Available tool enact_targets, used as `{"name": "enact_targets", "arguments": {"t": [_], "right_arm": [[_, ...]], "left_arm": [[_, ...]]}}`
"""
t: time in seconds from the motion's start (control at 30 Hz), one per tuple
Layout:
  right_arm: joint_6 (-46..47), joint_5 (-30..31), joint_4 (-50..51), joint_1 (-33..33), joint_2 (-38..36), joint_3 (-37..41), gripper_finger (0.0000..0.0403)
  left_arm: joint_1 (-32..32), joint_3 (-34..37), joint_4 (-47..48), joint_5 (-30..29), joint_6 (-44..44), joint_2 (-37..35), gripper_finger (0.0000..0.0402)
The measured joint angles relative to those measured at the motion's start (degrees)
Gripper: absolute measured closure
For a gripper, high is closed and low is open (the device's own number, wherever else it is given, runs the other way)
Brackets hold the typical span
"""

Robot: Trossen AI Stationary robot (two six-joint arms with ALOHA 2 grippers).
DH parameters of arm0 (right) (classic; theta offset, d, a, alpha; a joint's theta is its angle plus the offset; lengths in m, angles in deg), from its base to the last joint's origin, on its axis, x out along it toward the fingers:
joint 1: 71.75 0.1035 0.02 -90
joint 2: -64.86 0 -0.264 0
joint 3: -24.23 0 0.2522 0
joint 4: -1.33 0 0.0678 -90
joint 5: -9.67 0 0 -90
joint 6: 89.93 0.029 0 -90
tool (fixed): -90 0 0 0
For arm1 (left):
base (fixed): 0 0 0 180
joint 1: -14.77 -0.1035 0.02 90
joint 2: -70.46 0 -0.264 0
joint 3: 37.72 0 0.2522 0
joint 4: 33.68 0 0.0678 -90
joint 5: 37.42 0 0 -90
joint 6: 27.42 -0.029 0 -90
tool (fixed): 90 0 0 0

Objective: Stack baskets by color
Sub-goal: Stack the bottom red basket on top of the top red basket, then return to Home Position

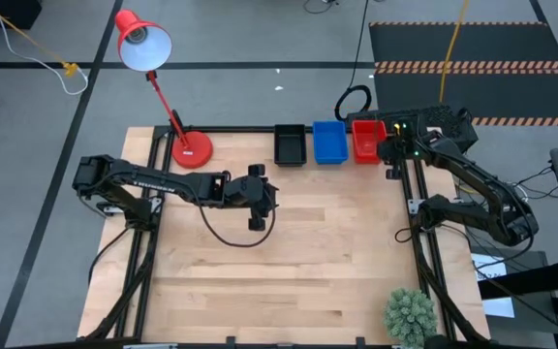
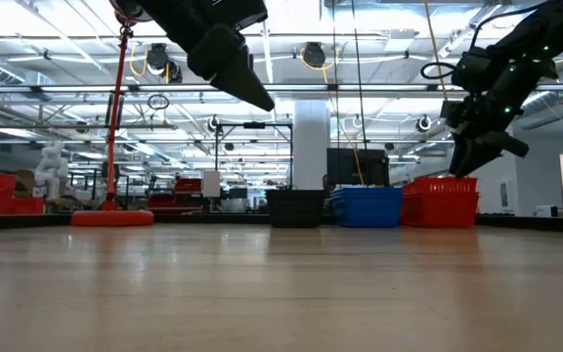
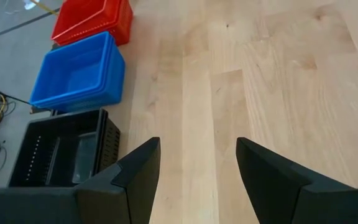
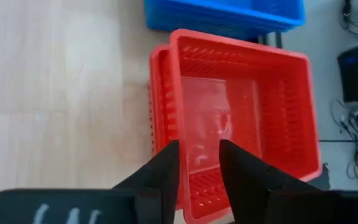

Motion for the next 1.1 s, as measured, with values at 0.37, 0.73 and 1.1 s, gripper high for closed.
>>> {"name": "enact_targets", "arguments": {"t": [0.37,0.73,1.1], "right_arm": [[11.2,1.32,0.29,5.99,-8.82,0.0,0.0285],[34.45,0.92,-7.0,23.9,-19.68,-1.36,0.0285],[45.03,0.86,-9.09,33.66,-23.89,-1.36,0.0373]], "left_arm": [[0.31,0.0,-0.72,-0.02,-0.32,-0.07,0.0188],[0.33,-0.06,-2.01,-0.06,0.32,-3.31,0.0205],[2.08,0.09,-0.5,-0.07,4.79,-8.65,0.0318]]}}
